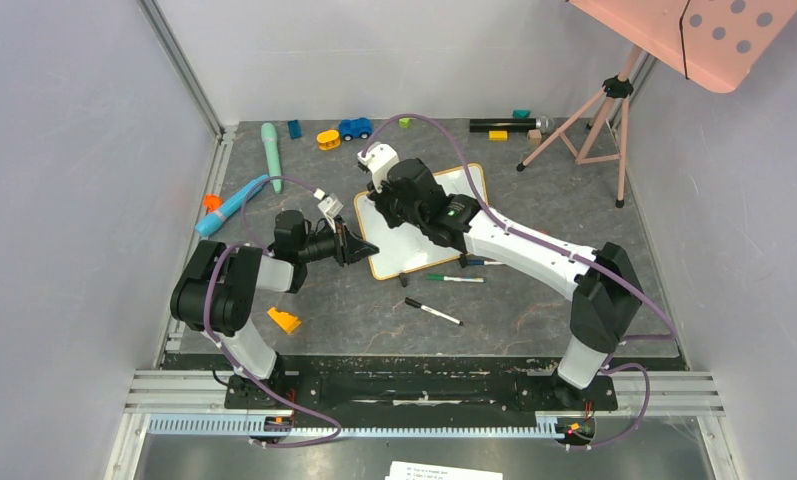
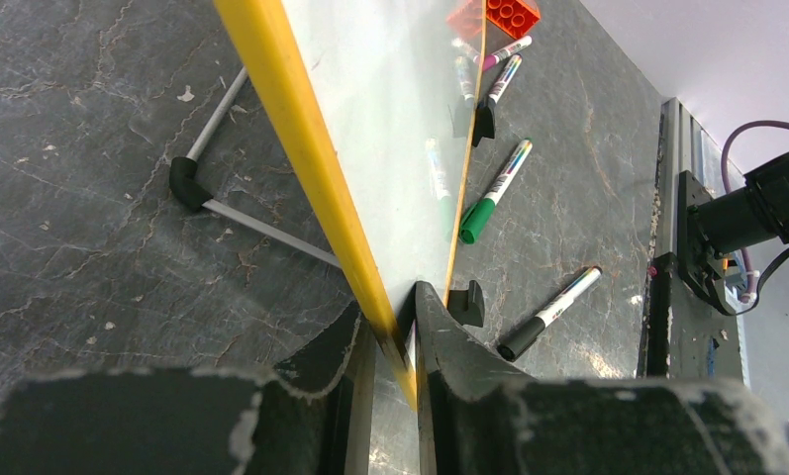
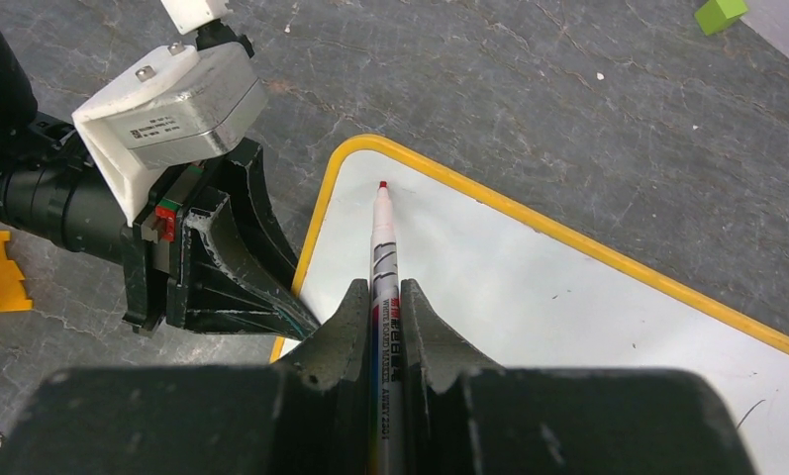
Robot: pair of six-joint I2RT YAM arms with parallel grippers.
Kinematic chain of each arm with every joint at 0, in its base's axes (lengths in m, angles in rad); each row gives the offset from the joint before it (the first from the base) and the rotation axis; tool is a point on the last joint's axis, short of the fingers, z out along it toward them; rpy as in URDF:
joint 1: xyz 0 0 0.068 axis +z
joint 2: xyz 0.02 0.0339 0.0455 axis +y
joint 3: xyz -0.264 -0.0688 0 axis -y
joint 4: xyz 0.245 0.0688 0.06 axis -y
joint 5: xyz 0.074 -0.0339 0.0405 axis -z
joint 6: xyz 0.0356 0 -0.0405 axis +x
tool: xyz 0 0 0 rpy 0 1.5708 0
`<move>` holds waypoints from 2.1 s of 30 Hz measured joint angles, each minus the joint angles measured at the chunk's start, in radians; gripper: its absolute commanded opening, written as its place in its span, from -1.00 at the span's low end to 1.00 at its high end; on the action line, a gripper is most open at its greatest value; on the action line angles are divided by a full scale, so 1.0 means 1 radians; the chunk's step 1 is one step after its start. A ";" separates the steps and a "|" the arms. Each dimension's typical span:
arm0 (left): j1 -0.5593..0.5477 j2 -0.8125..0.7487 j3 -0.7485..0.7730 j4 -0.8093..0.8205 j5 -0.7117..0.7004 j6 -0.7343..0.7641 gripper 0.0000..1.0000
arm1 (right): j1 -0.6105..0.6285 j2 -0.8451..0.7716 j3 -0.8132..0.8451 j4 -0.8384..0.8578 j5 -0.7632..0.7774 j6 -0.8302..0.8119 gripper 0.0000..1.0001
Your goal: Write a sentence on the whiteboard
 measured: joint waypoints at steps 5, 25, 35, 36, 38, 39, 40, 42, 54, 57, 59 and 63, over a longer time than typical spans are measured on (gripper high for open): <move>0.000 0.000 0.000 0.000 0.000 0.000 -0.83 | 0.003 0.006 0.009 0.000 0.007 0.000 -1.00; 0.000 0.000 0.000 -0.006 -0.002 0.000 -0.82 | 0.007 -0.012 -0.040 0.009 0.015 0.002 -1.00; 0.000 0.000 0.000 -0.006 -0.002 0.000 -0.82 | 0.007 -0.039 -0.096 0.008 0.014 0.011 -1.00; 0.000 0.000 0.000 -0.006 -0.002 0.000 -0.82 | 0.007 -0.039 -0.096 0.008 0.015 0.012 -1.00; 0.000 0.000 0.000 -0.006 -0.002 0.000 -0.83 | 0.007 -0.039 -0.096 0.009 0.015 0.012 -1.00; 0.000 0.000 0.000 -0.006 -0.002 0.000 -0.83 | 0.007 -0.039 -0.096 0.009 0.015 0.012 -1.00; 0.000 0.000 0.000 -0.006 -0.002 0.000 -0.82 | 0.007 -0.039 -0.096 0.009 0.015 0.012 -1.00; 0.000 0.000 0.000 -0.006 -0.002 0.000 -0.83 | 0.007 -0.039 -0.096 0.009 0.015 0.012 -1.00; 0.000 0.000 0.000 -0.006 -0.002 0.000 -0.82 | 0.007 -0.039 -0.090 0.006 0.023 0.010 -1.00; 0.000 0.000 0.000 -0.006 -0.001 0.000 -0.82 | 0.006 -0.037 -0.074 0.002 0.036 0.007 -1.00; 0.000 0.000 0.000 -0.006 0.000 0.000 -0.83 | 0.006 -0.031 -0.060 0.001 0.045 0.003 -1.00; 0.000 0.000 0.000 -0.006 -0.001 0.000 -0.83 | 0.006 -0.017 -0.031 0.000 0.056 -0.002 -1.00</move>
